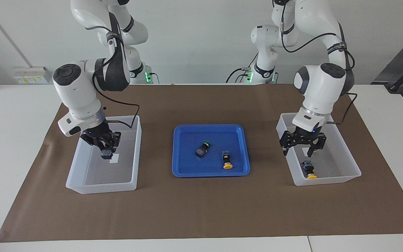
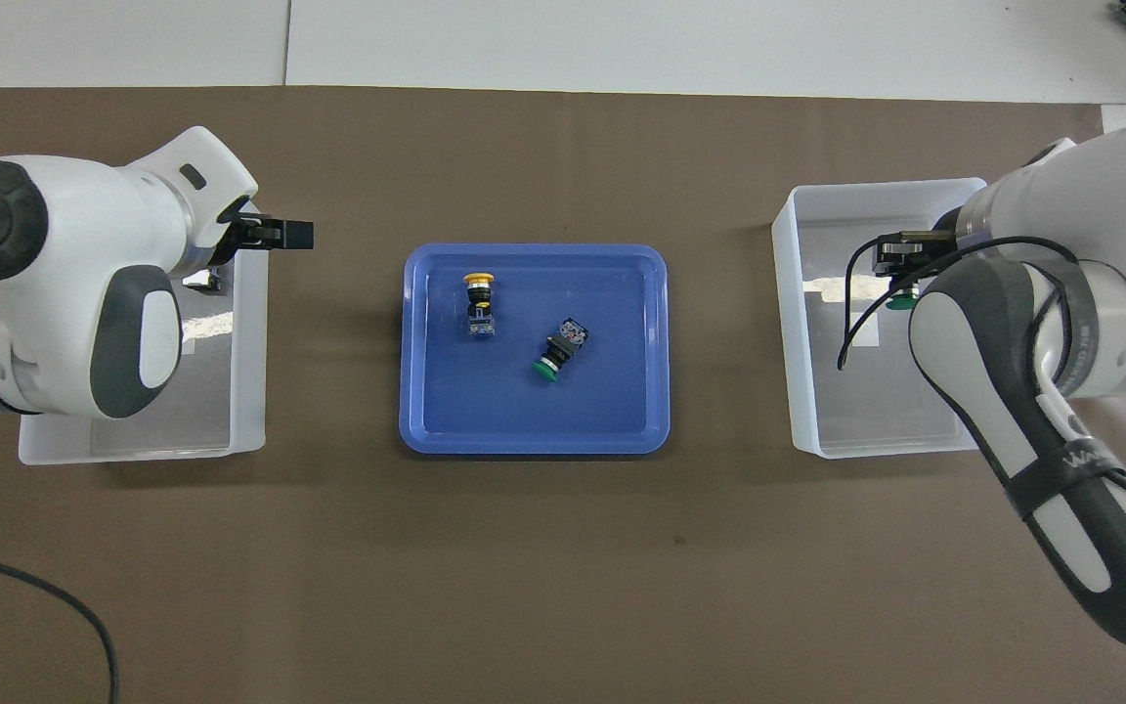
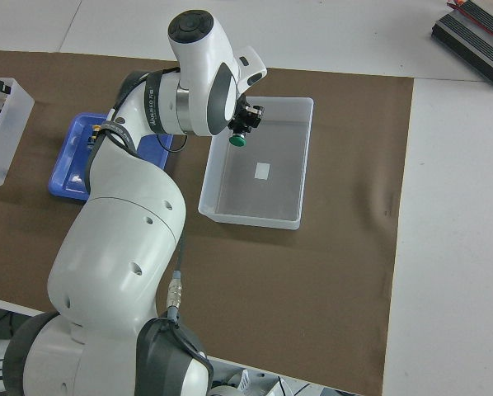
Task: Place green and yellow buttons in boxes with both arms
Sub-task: 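Release the green button while the left gripper reaches the second yellow button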
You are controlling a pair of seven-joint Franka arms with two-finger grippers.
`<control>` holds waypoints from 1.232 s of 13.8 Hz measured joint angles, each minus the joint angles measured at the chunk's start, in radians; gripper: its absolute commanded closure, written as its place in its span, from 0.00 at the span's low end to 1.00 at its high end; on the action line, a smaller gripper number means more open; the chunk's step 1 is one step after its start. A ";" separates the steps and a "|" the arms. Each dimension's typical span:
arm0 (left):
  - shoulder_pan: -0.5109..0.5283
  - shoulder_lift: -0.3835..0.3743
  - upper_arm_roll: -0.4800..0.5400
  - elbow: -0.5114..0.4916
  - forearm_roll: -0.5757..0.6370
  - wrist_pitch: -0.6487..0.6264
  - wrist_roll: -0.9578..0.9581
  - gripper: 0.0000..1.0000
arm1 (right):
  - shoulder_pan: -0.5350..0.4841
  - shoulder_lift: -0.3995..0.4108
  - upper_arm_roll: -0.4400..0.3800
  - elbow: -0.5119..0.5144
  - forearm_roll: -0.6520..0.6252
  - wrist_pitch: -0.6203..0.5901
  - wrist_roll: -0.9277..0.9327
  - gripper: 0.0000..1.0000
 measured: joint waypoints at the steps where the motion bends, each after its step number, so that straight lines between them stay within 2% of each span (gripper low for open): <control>1: -0.042 0.010 -0.001 -0.003 0.000 0.005 -0.048 0.00 | -0.011 0.014 0.000 -0.028 0.000 0.053 -0.019 1.00; 3: -0.115 0.039 -0.001 -0.009 0.000 0.029 -0.126 0.00 | -0.020 0.057 0.001 -0.069 0.000 0.156 -0.027 1.00; 4: -0.140 0.058 -0.001 -0.011 0.000 0.050 -0.156 0.00 | -0.020 0.076 0.001 -0.082 0.000 0.193 -0.027 0.96; 6: -0.183 0.103 -0.001 -0.018 0.000 0.118 -0.226 0.00 | -0.021 0.100 0.002 -0.097 0.000 0.222 -0.027 0.74; 7: -0.201 0.130 0.000 -0.018 0.000 0.155 -0.255 0.00 | -0.025 0.108 0.001 -0.101 0.000 0.223 -0.027 0.71; 8: -0.213 0.151 -0.001 -0.018 0.000 0.178 -0.270 0.00 | -0.030 0.113 0.001 -0.105 0.000 0.224 -0.027 0.63; 9: -0.222 0.168 -0.001 -0.018 0.000 0.190 -0.277 0.00 | -0.036 0.116 0.001 -0.106 0.000 0.225 -0.027 0.34; 10: -0.228 0.180 0.000 -0.018 0.000 0.198 -0.286 0.00 | -0.039 0.117 0.001 -0.107 0.000 0.225 -0.027 0.00; 14: -0.251 0.187 -0.001 -0.037 0.000 0.241 -0.336 0.00 | -0.032 0.102 0.011 -0.098 0.000 0.221 -0.027 0.00; 17: -0.267 0.187 -0.001 -0.067 0.000 0.272 -0.350 0.00 | 0.008 0.024 0.018 -0.079 0.002 0.147 -0.023 0.00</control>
